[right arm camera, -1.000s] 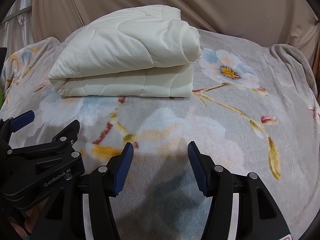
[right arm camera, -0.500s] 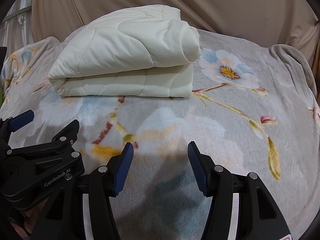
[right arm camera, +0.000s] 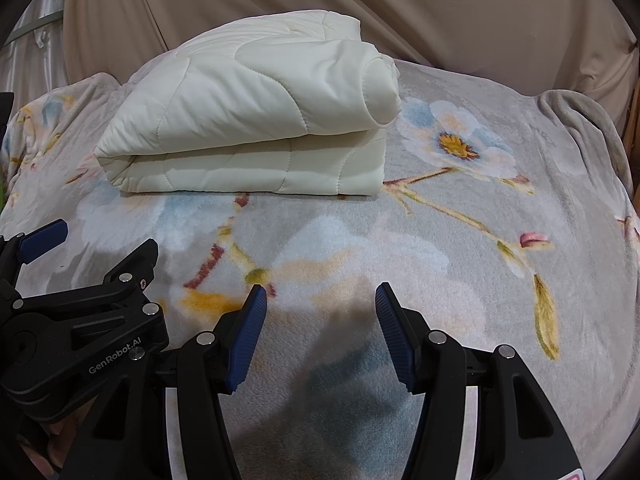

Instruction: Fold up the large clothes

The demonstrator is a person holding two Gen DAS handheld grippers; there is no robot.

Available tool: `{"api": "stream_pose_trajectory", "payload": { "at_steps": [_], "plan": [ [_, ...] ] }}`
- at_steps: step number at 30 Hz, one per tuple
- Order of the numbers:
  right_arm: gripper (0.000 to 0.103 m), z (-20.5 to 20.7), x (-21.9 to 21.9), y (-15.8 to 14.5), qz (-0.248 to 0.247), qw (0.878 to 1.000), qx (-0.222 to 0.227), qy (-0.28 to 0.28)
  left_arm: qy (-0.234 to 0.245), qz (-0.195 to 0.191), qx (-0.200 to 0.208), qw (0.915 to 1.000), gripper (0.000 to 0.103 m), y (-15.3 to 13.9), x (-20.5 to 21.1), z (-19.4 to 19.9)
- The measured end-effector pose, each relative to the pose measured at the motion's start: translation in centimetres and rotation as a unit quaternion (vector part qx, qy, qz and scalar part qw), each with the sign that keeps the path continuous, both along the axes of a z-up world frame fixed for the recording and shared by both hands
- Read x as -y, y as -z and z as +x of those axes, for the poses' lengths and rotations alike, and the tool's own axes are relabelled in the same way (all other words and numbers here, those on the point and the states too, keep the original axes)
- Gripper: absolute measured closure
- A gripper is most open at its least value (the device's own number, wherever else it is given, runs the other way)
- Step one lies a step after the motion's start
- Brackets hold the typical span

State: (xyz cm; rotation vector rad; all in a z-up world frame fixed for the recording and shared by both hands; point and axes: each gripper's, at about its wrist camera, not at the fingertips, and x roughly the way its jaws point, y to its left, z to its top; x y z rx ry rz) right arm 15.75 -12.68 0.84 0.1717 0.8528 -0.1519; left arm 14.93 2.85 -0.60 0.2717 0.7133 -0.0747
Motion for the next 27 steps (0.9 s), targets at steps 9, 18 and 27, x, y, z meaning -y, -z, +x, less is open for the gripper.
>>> {"api": "stream_pose_trajectory", "payload": {
  "at_steps": [9,18,27],
  "plan": [
    [0.047,-0.02,0.14,-0.01,0.0,1.0,0.0,-0.001,0.0,0.0,0.0,1.0,0.01,-0.01,0.0,-0.04],
    [0.047,-0.02,0.08,-0.03,0.0,1.0,0.0,-0.001,0.001,-0.001,-0.002,1.0,0.01,-0.16,-0.05,0.03],
    [0.047,-0.01,0.09,-0.02,-0.001,1.0,0.0,-0.001,0.0,0.0,-0.001,1.0,0.012,-0.23,-0.06,0.07]
  ]
}}
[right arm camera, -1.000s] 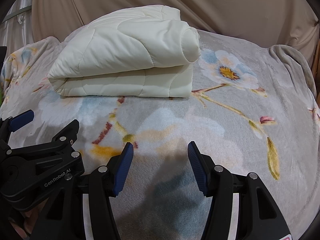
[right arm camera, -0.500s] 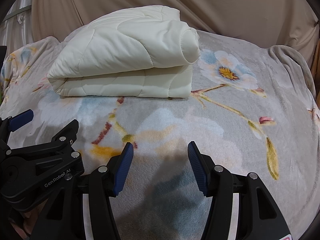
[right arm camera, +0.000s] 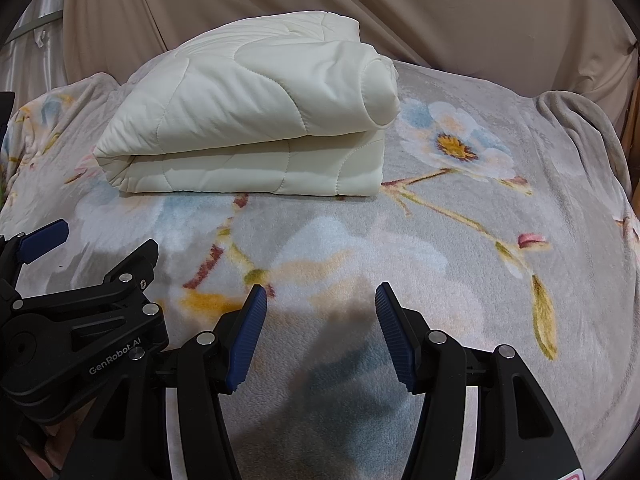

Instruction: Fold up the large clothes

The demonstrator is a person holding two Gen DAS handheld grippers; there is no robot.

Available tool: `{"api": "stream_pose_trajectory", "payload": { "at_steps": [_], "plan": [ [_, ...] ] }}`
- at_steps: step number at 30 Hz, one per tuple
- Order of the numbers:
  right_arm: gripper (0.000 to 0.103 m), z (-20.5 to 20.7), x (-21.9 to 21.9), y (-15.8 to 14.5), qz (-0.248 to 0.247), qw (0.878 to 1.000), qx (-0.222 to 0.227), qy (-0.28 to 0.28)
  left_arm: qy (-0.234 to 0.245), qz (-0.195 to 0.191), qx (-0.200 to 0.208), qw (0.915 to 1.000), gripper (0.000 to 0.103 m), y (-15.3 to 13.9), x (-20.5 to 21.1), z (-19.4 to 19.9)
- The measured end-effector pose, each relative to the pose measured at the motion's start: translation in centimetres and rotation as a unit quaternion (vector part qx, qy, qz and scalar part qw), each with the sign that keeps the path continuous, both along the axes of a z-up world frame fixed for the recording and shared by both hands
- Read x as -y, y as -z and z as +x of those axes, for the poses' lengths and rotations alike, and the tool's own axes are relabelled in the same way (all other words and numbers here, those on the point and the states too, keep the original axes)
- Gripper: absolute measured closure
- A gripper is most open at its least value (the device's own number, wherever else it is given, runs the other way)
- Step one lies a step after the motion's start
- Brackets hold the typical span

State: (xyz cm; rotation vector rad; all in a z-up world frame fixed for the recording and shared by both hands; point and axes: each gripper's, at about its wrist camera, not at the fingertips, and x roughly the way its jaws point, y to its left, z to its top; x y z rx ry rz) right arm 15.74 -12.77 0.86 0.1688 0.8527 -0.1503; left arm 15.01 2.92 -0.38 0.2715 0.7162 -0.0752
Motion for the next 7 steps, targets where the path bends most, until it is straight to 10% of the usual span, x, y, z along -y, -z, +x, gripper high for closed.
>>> {"api": "stream_pose_trajectory", "payload": {
  "at_steps": [7],
  "plan": [
    [0.047,0.02,0.3,-0.04,-0.002,1.0,0.0,0.0,0.003,0.001,0.0,1.0,0.015,0.14,0.14,-0.01]
  ]
}}
